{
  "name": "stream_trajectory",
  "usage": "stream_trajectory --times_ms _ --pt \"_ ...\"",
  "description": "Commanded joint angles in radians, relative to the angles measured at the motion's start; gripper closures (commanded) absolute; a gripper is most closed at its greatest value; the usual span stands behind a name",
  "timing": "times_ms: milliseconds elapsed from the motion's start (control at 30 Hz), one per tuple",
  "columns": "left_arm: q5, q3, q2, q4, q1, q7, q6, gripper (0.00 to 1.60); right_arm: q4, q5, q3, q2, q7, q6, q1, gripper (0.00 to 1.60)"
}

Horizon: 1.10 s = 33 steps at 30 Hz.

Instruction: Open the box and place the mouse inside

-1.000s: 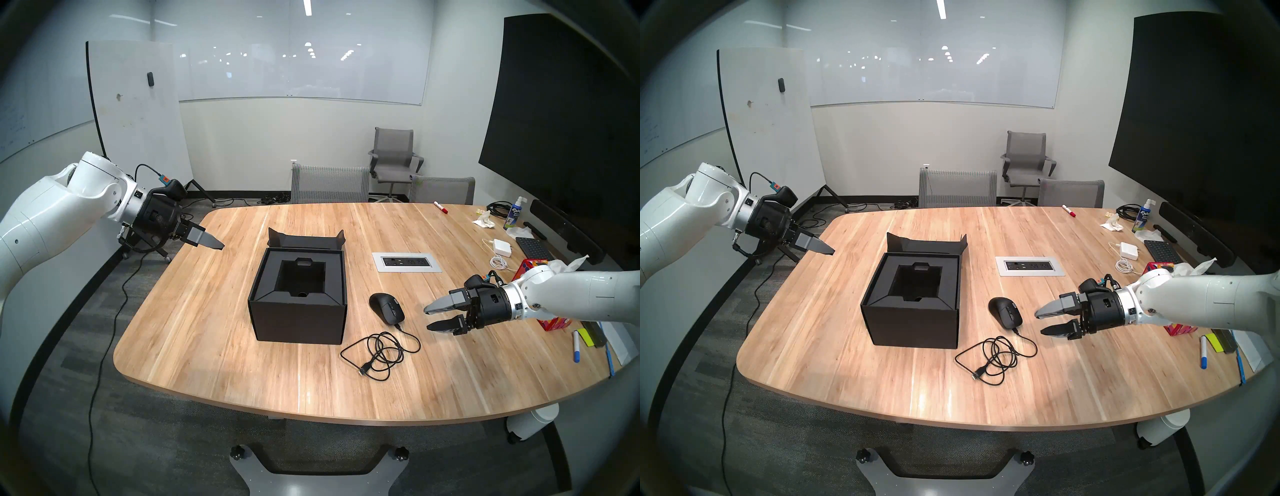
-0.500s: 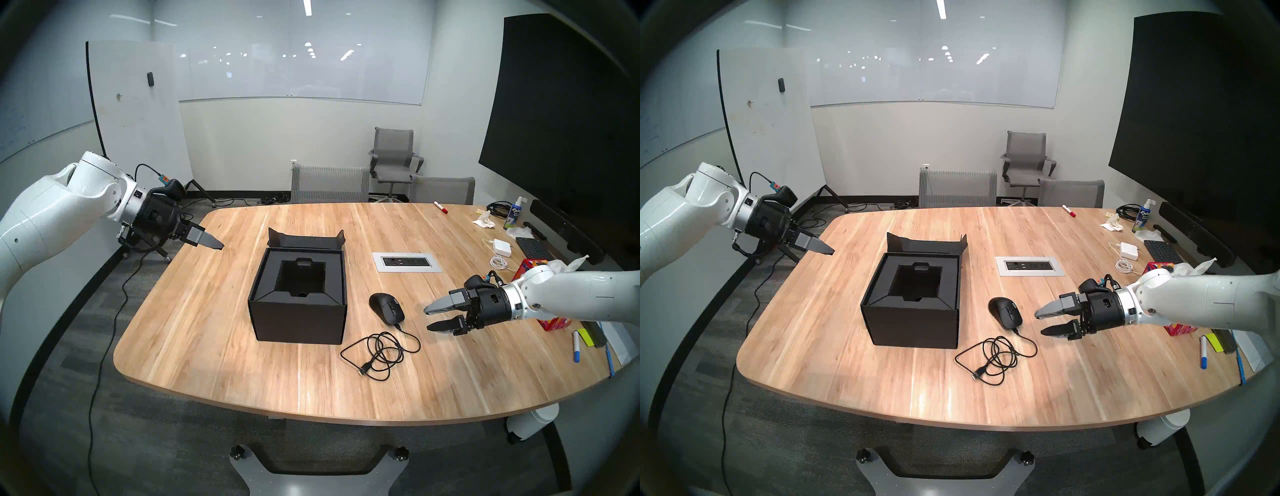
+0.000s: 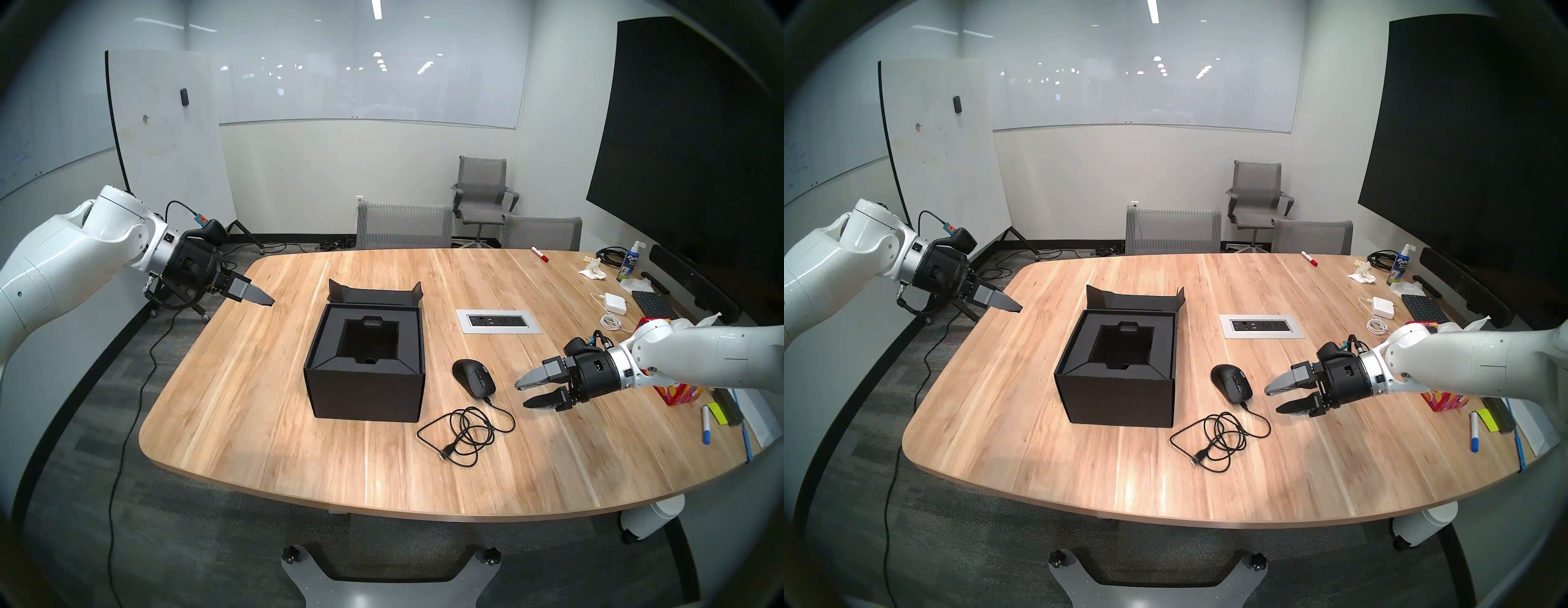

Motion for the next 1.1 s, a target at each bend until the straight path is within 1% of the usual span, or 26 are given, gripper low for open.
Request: stream_trajectory --times_ms 0,233,433,667,767,1067 --pt "-0.009 -0.006 0.001 0.0 -0.029 -0.091 -0.001 0.0 0.004 -0.01 0.014 -0.016 0.001 -0.005 0.021 0.0" --pt "-0.012 0.0 0.001 0.0 -0.034 -0.09 -0.003 0.0 0.029 -0.021 0.019 -0.041 -0.011 0.009 0.022 0.0" --pt "-0.015 0.005 0.002 -0.001 -0.037 -0.087 -0.004 0.0 0.065 -0.034 0.027 -0.064 0.001 0.019 0.02 0.0" --pt "-0.018 0.011 0.002 0.0 -0.041 -0.086 -0.005 0.0 0.1 -0.056 0.03 -0.1 0.016 0.052 0.022 0.0" --pt "-0.02 0.012 0.003 -0.001 -0.042 -0.084 -0.005 0.0 0.109 -0.071 0.031 -0.114 0.03 0.065 0.025 0.0" --pt "-0.023 0.018 0.003 -0.001 -0.047 -0.084 -0.007 0.0 0.128 -0.091 0.041 -0.153 0.035 0.093 0.025 0.0"
